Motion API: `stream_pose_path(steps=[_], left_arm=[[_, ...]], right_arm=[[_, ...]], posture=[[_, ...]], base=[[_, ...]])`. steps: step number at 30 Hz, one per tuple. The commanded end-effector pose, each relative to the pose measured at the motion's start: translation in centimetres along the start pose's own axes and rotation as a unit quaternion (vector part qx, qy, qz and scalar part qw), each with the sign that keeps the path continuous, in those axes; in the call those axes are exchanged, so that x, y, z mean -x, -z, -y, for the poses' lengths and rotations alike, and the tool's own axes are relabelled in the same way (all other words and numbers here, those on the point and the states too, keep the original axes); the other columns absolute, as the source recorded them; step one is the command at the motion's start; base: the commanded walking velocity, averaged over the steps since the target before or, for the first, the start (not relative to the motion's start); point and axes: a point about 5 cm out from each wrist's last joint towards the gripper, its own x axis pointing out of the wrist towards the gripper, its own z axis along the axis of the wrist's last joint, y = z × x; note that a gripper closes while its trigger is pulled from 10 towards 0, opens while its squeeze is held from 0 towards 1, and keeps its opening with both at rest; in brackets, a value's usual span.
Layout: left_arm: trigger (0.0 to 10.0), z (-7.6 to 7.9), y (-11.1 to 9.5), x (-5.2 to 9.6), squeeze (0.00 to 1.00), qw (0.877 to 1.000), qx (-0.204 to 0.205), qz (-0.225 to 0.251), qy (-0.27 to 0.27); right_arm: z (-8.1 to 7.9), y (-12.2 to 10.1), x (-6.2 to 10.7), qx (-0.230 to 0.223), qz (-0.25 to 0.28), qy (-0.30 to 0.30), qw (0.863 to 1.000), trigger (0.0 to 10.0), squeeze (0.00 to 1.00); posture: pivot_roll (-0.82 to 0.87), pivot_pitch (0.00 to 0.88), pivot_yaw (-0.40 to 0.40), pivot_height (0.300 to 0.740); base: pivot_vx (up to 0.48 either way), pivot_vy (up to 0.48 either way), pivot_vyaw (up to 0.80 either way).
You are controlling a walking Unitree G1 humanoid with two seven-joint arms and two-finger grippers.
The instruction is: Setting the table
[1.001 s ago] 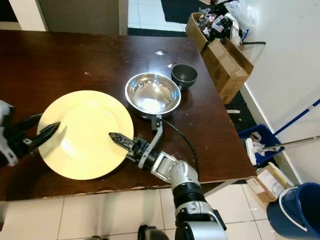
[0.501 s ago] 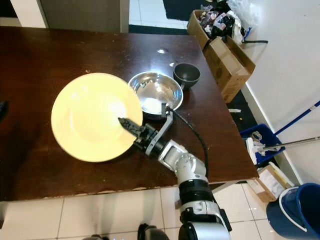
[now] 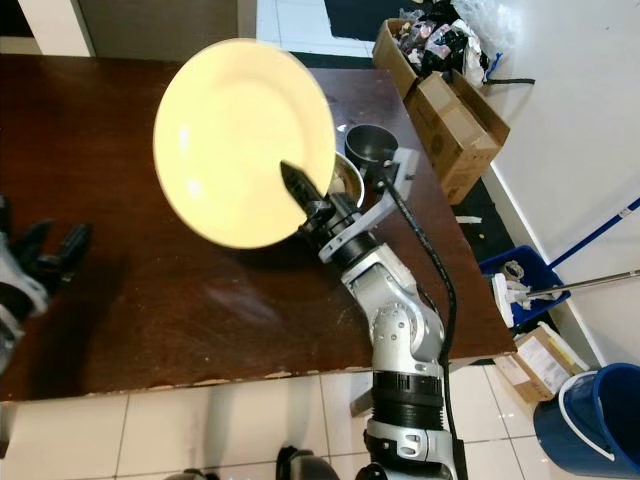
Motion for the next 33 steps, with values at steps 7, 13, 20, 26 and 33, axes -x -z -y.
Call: stream_pose_path(steps=[7,13,20,26,33], left_arm=[[10.0,1.2,0.6,-0.3,0.0,1.0,-0.008,-0.002,0.004],[10.0,1.2,0.9,-0.1,0.0,1.0,-0.014,-0.003,-0.006],[10.0,1.4,1.5,0.2,0.0,0.999,-0.029,-0.007,-0.016],[10.0,1.7,1.5,0.3,0.0,0.999,-0.038,-0.003,-0.01],[10.0,1.8,1.5,0.3,0.0,0.999,-0.041,-0.001,-0.008]], right_arm=[[0.3,0.7,0.9,0.005,0.014,0.054,0.998,10.0,0.0],[1.5,1.5,1.7,0.028,0.002,0.1,0.995,10.0,0.0],[1.7,2.1,2.0,0.081,-0.011,0.122,0.989,10.0,0.0],[1.4,2.7,2.0,0.07,-0.017,0.113,0.991,10.0,0.0],[1.3,3.0,1.9,0.059,-0.013,0.11,0.992,10.0,0.0]], posture=[[-0.02,0.041,-0.005,0.74],[-0.02,0.037,-0.005,0.74],[-0.01,0.029,-0.001,0.74],[-0.01,0.029,0.002,0.74],[-0.01,0.028,0.007,0.74]], base=[[0.0,0.0,0.0],[0.0,0.0,0.0],[0.0,0.0,0.0],[-0.319,0.0,0.0],[-0.433,0.0,0.0]])
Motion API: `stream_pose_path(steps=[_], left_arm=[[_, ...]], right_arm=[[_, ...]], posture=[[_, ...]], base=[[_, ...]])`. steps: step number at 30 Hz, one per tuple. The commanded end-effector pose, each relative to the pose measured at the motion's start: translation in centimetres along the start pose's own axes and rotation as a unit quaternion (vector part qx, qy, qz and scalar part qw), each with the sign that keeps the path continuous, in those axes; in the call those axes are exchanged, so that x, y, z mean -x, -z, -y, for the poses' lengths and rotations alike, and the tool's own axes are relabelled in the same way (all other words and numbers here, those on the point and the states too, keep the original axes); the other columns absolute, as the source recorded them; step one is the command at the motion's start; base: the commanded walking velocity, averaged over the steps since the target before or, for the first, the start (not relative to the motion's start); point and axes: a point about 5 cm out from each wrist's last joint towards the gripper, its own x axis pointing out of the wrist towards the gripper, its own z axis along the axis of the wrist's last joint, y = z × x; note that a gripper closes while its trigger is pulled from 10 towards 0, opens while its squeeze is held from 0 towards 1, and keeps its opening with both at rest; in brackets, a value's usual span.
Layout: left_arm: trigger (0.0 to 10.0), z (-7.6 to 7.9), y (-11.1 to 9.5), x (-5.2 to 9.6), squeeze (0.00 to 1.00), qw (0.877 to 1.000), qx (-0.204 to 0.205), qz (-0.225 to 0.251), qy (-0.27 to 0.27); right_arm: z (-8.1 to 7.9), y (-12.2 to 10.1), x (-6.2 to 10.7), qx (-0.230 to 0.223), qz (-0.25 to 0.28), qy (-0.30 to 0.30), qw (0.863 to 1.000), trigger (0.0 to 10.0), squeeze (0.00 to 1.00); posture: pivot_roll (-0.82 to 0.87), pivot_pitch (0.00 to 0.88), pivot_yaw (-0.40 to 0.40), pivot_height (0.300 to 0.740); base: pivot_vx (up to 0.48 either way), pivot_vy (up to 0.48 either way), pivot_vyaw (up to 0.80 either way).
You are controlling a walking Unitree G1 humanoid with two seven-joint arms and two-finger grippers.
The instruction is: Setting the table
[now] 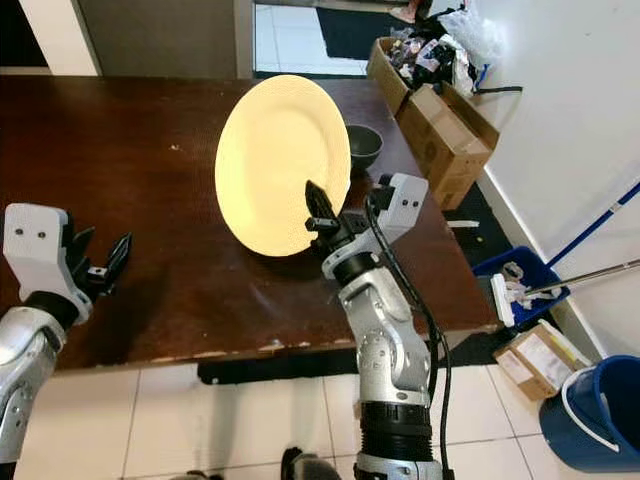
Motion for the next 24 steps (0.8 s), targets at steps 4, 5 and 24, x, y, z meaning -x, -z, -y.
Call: stream_pose_path(steps=[4,5,24], left_arm=[[10.0,0.32,0.35,0.24,0.0,1.0,-0.01,-0.001,0.003],[10.0,0.32,0.35,0.24,0.0,1.0,-0.01,-0.001,0.003],[10.0,0.34,0.34,0.25,0.0,1.0,-0.011,-0.001,0.005]], right_arm=[[0.05,0.48,0.22,-0.008,-0.002,-0.003,1.0,10.0,0.0],[0.05,0.48,0.22,-0.008,-0.002,-0.003,1.0,10.0,0.0],[0.13,0.8,0.34,-0.01,-0.006,-0.002,1.0,10.0,0.0]], posture=[[-0.01,0.027,0.008,0.74],[-0.01,0.027,0.008,0.74],[-0.01,0.035,0.012,0.74]], base=[[-0.48,0.0,0.0],[-0.48,0.0,0.0],[-0.466,0.0,0.0]])
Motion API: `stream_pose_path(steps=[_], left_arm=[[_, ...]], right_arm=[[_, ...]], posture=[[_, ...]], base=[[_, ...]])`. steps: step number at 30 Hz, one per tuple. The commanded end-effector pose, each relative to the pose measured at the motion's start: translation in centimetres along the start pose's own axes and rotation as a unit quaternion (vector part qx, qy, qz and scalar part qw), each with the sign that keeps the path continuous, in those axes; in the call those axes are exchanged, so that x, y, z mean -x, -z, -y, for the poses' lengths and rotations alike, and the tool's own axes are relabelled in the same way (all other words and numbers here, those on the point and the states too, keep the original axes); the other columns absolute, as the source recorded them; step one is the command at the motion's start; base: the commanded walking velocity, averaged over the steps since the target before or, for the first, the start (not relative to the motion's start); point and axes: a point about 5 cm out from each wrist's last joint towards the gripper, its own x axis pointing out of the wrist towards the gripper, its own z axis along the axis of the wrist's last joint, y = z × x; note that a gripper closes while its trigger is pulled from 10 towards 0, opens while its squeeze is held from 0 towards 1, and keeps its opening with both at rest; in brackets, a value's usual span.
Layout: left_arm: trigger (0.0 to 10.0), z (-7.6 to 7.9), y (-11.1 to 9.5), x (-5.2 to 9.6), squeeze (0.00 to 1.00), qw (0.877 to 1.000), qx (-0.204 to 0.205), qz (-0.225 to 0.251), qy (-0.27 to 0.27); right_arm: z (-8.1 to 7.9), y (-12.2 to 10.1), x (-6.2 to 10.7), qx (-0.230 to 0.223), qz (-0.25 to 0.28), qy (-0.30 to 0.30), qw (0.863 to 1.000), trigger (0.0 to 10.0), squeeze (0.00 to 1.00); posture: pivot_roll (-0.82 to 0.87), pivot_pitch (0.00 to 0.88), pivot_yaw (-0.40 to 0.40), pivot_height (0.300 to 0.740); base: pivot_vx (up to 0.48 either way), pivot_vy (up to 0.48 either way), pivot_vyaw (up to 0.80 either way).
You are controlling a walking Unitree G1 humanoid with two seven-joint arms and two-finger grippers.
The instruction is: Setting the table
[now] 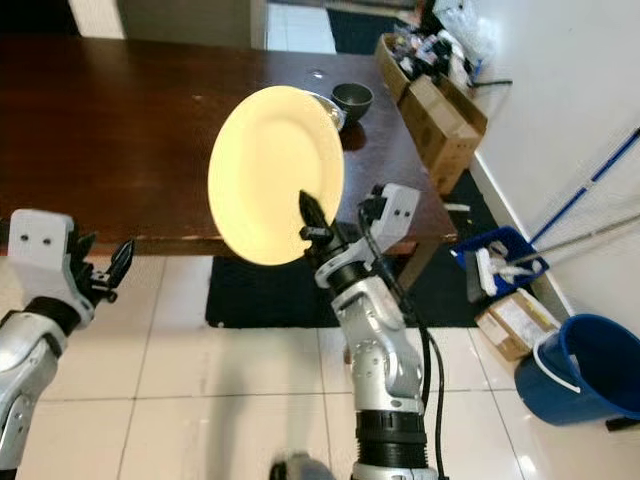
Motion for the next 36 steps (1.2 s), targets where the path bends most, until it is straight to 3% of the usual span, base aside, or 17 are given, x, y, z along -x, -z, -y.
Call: stream_pose_path(steps=[1,15,28,36], left_arm=[[10.0,0.48,0.34,0.09,0.0,1.0,0.003,-0.006,0.008],[10.0,0.54,0.36,0.12,0.0,1.0,0.002,-0.007,0.011],[10.0,0.97,-0.22,-0.04,0.0,1.0,0.009,0.005,0.029],[10.0,0.95,-0.27,-0.1,0.0,1.0,0.004,0.009,0.025]], right_arm=[[0.61,-0.03,0.37,-0.002,0.003,0.011,1.0,10.0,0.0],[0.63,-0.07,0.33,-0.007,0.005,0.013,1.0,10.0,0.0],[0.75,-0.16,0.33,-0.014,0.008,0.016,1.0,10.0,0.0],[0.77,-0.2,0.31,-0.005,0.006,0.013,1.0,10.0,0.0]], posture=[[-0.01,0.04,0.012,0.74],[-0.01,0.041,0.015,0.74],[-0.01,0.041,0.015,0.74],[-0.01,0.041,0.013,0.74]], base=[[-0.45,0.0,0.0],[-0.429,0.0,0.0],[0.0,0.0,0.0],[0.439,0.0,0.0]])
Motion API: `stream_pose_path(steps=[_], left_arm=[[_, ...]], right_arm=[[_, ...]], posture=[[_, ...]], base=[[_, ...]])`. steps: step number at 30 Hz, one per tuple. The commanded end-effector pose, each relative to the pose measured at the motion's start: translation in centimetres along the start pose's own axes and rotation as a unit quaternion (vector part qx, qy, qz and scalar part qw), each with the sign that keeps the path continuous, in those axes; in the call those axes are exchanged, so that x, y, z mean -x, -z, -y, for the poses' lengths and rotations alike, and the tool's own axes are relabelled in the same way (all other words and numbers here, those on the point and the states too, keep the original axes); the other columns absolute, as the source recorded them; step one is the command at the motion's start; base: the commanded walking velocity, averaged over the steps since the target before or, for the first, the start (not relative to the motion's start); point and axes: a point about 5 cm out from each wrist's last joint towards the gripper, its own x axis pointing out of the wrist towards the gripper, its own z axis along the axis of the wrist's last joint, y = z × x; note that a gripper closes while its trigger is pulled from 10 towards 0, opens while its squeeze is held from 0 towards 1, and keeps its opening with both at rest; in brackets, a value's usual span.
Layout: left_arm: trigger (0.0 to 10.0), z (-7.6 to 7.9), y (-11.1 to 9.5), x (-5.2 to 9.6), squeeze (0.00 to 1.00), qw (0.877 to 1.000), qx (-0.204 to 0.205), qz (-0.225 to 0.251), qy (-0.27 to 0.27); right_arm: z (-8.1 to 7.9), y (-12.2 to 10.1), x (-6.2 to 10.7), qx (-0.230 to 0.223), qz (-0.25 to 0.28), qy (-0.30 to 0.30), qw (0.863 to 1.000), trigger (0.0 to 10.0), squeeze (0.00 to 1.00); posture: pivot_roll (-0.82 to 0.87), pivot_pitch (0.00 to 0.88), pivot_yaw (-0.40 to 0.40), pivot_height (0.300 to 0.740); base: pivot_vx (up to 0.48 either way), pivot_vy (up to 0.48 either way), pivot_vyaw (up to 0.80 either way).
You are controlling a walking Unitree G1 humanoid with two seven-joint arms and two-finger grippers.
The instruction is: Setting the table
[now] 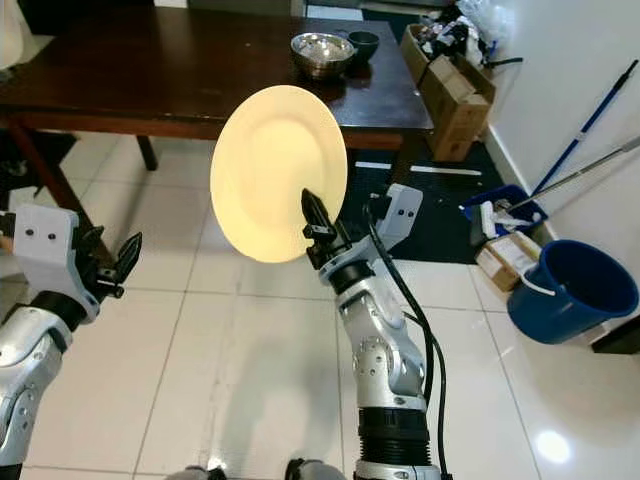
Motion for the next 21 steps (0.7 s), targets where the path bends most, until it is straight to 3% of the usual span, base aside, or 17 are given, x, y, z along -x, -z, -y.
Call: stream_pose_path(steps=[1,21], left_arm=[[10.0,0.08,0.17,0.04,0.0,1.0,0.0,-0.001,0.0],[10.0,0.12,0.31,0.04,0.0,1.0,0.0,-0.002,-0.003]], right_arm=[[0.04,-0.26,0.0,0.01,0.003,-0.002,1.0,10.0,0.0],[-0.18,-0.1,0.0,0.035,-0.005,-0.012,0.999,10.0,0.0]], posture=[[-0.01,0.041,0.013,0.74],[-0.01,0.046,0.013,0.74]], base=[[0.48,0.0,0.0],[0.48,0.0,0.73]])
